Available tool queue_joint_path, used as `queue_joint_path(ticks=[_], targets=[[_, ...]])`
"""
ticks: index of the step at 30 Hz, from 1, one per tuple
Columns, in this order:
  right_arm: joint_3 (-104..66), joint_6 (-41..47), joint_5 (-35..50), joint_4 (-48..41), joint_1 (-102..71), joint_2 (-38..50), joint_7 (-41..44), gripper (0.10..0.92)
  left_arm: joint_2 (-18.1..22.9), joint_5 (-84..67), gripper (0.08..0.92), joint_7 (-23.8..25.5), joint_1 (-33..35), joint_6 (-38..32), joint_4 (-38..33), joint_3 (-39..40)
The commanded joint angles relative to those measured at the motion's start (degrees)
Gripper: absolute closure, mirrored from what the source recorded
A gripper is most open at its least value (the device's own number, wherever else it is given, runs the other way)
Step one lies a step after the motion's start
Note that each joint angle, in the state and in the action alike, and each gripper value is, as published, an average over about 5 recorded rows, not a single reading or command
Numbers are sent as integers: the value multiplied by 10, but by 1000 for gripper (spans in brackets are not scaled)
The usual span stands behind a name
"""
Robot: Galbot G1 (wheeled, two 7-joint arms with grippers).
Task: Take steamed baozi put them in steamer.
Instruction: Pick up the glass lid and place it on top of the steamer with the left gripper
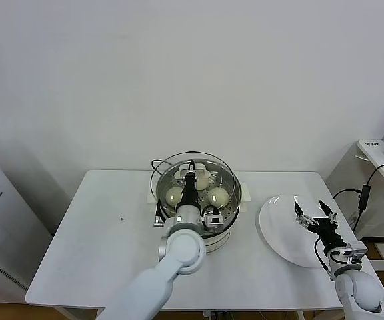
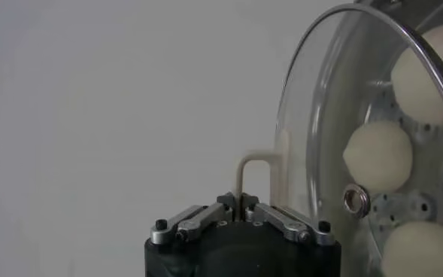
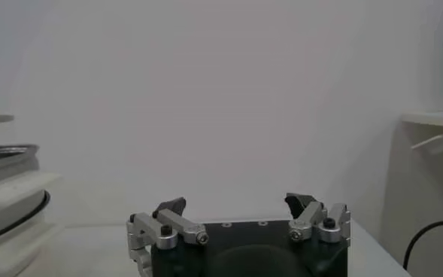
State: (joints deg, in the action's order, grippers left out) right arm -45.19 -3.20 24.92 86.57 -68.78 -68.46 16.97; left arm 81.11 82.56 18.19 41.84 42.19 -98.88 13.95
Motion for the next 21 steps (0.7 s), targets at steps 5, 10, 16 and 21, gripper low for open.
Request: queue_joint_path(ticks=[5, 10, 16, 21], targets=[[0, 0, 0, 0, -1, -1, 0, 203, 16, 9, 893, -7, 11, 28, 13, 7], [0, 0, 0, 1, -1, -1, 0, 203, 23, 8, 893, -9, 10, 28, 19, 9], [-1, 0, 0, 0, -2, 0, 0, 203, 26, 8, 893, -12, 9, 28, 26, 11], [-1, 0, 0, -1, -2, -1, 0, 203, 25, 8, 893, -13, 11, 28, 29, 11]])
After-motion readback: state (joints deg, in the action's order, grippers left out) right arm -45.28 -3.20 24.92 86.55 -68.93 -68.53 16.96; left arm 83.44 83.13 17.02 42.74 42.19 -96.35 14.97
